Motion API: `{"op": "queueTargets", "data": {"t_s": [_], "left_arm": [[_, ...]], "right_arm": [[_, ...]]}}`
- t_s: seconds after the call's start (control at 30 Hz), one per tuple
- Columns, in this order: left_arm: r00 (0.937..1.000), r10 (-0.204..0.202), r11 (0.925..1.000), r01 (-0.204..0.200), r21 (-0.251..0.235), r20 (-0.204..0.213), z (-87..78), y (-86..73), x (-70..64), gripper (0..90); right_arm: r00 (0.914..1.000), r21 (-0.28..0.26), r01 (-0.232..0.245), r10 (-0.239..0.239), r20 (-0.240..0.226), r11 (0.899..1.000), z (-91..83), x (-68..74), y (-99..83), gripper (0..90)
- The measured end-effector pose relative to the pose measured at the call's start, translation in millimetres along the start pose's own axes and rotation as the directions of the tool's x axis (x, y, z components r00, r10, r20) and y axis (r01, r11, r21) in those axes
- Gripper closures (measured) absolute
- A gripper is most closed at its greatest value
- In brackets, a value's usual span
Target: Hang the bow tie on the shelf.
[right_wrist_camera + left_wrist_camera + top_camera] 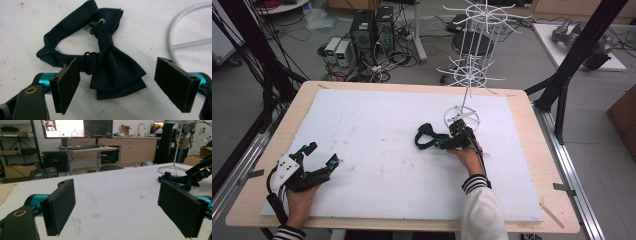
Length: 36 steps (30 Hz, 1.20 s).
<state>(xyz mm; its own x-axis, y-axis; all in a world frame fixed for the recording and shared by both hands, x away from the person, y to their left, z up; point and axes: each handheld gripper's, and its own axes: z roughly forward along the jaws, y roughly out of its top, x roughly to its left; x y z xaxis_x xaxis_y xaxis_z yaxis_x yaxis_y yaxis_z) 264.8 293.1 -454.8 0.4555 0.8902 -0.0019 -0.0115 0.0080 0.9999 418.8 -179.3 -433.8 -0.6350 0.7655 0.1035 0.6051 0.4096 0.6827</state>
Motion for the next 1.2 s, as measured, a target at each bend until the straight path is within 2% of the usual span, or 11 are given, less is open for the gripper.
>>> {"op": "queueTargets", "data": {"t_s": [0.13, 0.23, 0.3, 0.4, 0.6, 0.7, 0.97, 1.0, 1.03, 1.1, 1.2], "left_arm": [[1.0000, 0.000, 1.0000, 0.000, 0.000, 0.000, -0.1, 0.0, 0.0, 14.9], [1.0000, 0.000, 1.0000, 0.000, -0.001, 0.001, -0.1, 0.0, 0.0, 14.9], [1.0000, 0.000, 1.0000, 0.000, -0.001, 0.001, -0.1, 0.0, 0.1, 14.9], [1.0000, 0.000, 1.0000, 0.000, -0.001, 0.001, -0.1, 0.0, 0.1, 14.9], [1.0000, 0.002, 1.0000, -0.002, -0.001, 0.001, -0.3, 0.0, 0.2, 14.9], [1.0000, 0.001, 1.0000, -0.001, -0.001, 0.001, -0.2, 0.0, 0.1, 14.9], [1.0000, 0.002, 1.0000, -0.002, 0.000, 0.001, -0.4, 0.0, 0.2, 14.9], [1.0000, 0.003, 1.0000, -0.003, 0.000, 0.000, -0.4, 0.0, 0.3, 14.9], [1.0000, 0.003, 1.0000, -0.003, -0.001, 0.000, -0.4, 0.0, 0.3, 14.9], [1.0000, 0.003, 1.0000, -0.003, -0.001, 0.000, -0.4, 0.0, 0.3, 14.9], [1.0000, 0.002, 1.0000, -0.002, -0.001, 0.001, -0.4, 0.0, 0.3, 14.9]], "right_arm": [[0.9997, 0.030, 0.025, -0.025, 0.001, 0.999, 3.5, 1.3, -0.9, 20.1], [0.9996, 0.036, 0.022, -0.023, 0.016, 0.999, 6.7, 2.7, -1.4, 20.5], [0.9998, 0.029, 0.017, -0.018, 0.013, 0.999, 7.3, 2.4, -1.4, 25.0], [0.9990, 0.033, 0.040, -0.041, 0.017, 0.999, 5.9, 4.1, -0.1, 32.6], [0.9982, 0.047, 0.049, -0.051, 0.032, 0.998, 6.1, 4.7, -0.2, 38.6], [0.9967, 0.050, 0.069, -0.071, 0.039, 0.996, 5.7, 4.6, 0.0, 41.8], [0.9937, 0.062, 0.104, -0.106, 0.037, 0.993, 5.0, 10.2, 2.3, 63.3], [0.9937, 0.062, 0.104, -0.106, 0.037, 0.993, 5.0, 10.2, 2.3, 63.3], [0.9937, 0.069, 0.106, -0.108, 0.029, 0.992, 4.8, 12.3, 2.7, 68.4], [0.9939, 0.072, 0.105, -0.107, 0.026, 0.992, 4.6, 13.2, 2.9, 72.0], [0.9893, 0.076, 0.140, -0.143, 0.031, 0.987, 5.0, 16.5, 3.9, 77.0]]}}
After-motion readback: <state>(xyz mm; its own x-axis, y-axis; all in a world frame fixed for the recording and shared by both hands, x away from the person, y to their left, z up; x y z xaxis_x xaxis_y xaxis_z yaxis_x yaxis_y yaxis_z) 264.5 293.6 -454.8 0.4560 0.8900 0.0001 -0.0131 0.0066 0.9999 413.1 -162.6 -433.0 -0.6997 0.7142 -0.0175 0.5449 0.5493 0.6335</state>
